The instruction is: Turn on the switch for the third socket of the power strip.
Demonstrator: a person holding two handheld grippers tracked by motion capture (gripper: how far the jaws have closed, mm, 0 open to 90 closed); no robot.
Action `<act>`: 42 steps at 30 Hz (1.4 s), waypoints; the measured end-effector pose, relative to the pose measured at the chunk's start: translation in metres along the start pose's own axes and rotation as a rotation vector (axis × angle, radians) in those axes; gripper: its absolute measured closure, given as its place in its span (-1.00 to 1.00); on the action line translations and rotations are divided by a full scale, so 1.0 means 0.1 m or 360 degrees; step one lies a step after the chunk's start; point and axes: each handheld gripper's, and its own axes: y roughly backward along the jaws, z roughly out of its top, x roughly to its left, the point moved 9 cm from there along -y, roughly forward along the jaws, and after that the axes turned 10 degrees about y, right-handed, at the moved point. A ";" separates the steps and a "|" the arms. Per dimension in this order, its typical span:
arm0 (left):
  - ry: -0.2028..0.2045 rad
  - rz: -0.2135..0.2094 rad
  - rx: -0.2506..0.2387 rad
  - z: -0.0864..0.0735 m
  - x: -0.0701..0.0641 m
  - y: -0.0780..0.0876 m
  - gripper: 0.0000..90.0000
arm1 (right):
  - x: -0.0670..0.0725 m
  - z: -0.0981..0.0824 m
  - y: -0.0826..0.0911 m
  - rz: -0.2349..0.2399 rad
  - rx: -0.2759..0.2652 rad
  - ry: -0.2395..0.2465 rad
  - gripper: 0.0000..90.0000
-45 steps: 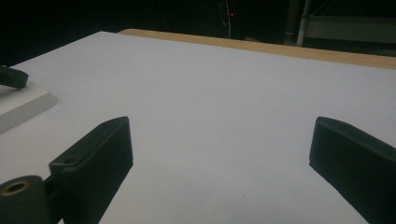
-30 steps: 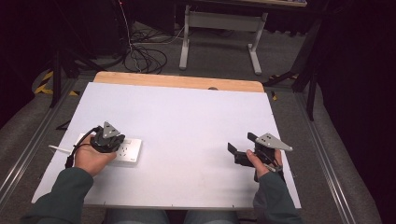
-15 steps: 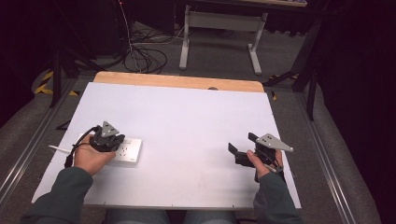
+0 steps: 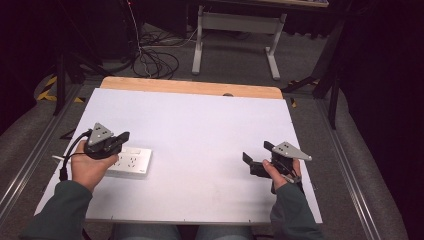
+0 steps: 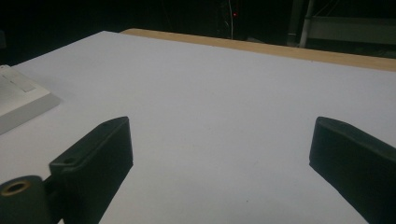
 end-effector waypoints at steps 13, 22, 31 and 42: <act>-0.0006 -0.0004 0.0003 0.00 -0.02 0.03 1.00 | 0.01 0.02 -0.01 0.0007 -0.0005 0.0006 -0.85; -0.0025 -0.0014 -0.0087 0.11 -0.06 0.19 1.00 | 0.00 0.01 0.00 0.0004 0.0002 -0.0003 -0.85; 0.0054 -0.0061 -0.0174 0.15 -0.05 0.38 0.99 | -0.01 0.02 0.01 0.0002 -0.0011 0.0001 -0.85; 0.0106 -0.0079 -0.0303 0.18 -0.14 0.60 0.96 | 0.00 0.02 0.02 0.0006 -0.0011 -0.0006 -0.85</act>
